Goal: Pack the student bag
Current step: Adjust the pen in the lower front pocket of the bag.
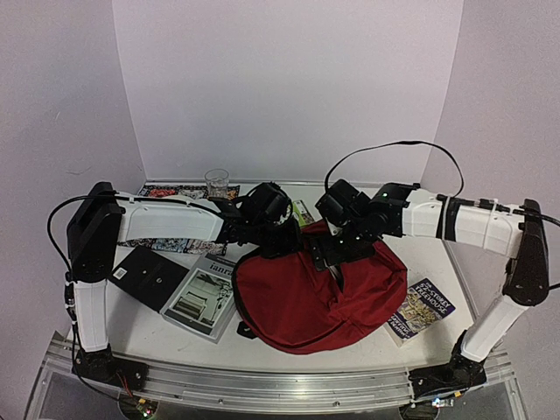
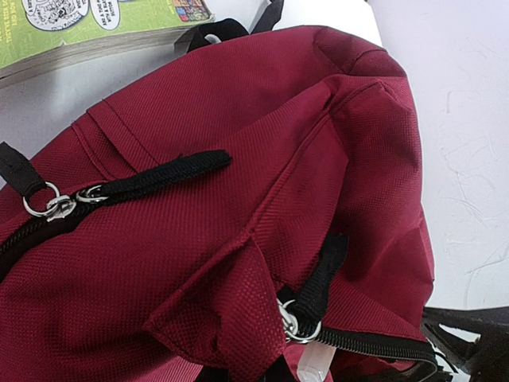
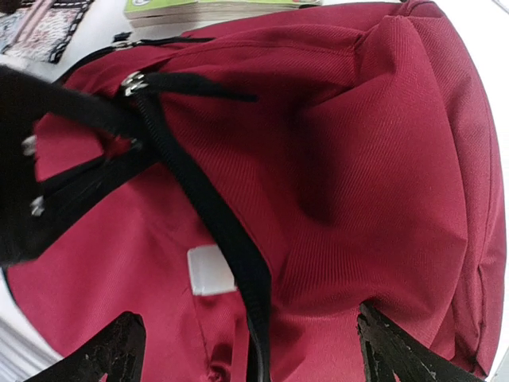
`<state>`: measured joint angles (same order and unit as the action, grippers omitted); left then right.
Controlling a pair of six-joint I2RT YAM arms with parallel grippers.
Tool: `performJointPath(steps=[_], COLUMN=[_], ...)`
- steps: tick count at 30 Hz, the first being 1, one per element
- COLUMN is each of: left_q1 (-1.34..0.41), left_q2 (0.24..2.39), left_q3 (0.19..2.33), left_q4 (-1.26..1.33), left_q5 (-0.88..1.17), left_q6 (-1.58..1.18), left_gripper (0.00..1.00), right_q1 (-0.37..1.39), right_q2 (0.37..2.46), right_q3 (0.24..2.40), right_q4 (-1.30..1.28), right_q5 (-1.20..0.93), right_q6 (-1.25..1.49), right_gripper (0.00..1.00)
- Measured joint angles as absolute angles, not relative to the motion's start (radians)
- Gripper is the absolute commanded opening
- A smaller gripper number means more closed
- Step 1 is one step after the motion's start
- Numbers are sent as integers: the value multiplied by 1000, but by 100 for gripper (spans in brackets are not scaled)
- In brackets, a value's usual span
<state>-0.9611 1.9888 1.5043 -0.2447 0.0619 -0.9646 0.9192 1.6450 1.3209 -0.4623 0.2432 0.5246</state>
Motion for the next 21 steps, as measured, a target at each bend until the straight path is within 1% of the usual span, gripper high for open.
performJointPath(steps=[4, 7, 21], left_q1=[-961, -961, -961], left_q2=[1989, 1989, 1985], left_q3=[1504, 1504, 1505], left_q4=[-245, -245, -245], left_q5=[64, 68, 76], left_q6=[-965, -965, -966], left_gripper=[0, 0, 0], right_q1=[919, 919, 919], right_q2=[1684, 1699, 1760], right_q3=[1358, 1370, 1325], right_q4=[-470, -471, -508], right_q5=[263, 286, 453], right_q6=[531, 540, 618], right_gripper=[98, 98, 98])
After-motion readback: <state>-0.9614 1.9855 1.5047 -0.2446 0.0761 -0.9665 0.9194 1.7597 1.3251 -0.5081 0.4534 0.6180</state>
